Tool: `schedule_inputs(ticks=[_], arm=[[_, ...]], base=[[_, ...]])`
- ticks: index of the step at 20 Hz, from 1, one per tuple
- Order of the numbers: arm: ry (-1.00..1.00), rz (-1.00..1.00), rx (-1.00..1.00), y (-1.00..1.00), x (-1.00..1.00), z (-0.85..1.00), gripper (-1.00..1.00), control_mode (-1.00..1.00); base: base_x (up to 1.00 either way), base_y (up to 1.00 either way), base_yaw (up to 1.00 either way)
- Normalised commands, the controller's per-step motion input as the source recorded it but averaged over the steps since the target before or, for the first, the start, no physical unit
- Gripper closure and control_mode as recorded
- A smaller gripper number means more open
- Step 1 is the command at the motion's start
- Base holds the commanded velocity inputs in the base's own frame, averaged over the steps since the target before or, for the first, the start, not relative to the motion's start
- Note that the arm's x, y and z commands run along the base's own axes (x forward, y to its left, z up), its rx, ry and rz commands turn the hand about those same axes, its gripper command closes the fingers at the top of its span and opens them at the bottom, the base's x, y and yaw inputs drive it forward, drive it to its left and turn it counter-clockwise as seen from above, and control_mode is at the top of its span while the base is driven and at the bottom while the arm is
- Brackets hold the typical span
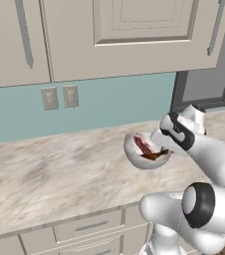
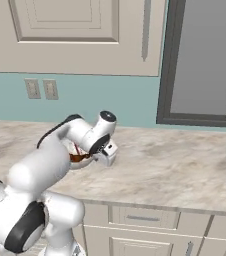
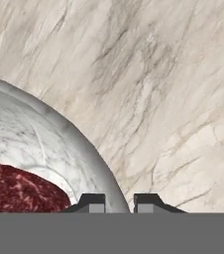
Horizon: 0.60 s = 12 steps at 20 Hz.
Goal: Place the bowl with the sweet potato and broccoli on the top shelf of the fridge. Place the bowl with the chicken drumstick and steak on the second highest shelf of the fridge.
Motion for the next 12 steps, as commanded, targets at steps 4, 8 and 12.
schedule_inputs(ticks=[4, 8, 12], arm=[[-0.13, -0.32, -0.04, 0.71, -0.68, 0.80, 1.00, -1.00], [-0.01, -0.39, 0.00, 0.27, -0.91, 0.72, 1.00, -1.00], [0.00, -0.38, 0.00, 0.08, -0.72, 0.26, 1.00, -1.00]], base=[[0.00, 0.00, 0.00], [0.00, 0.00, 0.00], [0.00, 0.00, 0.00]])
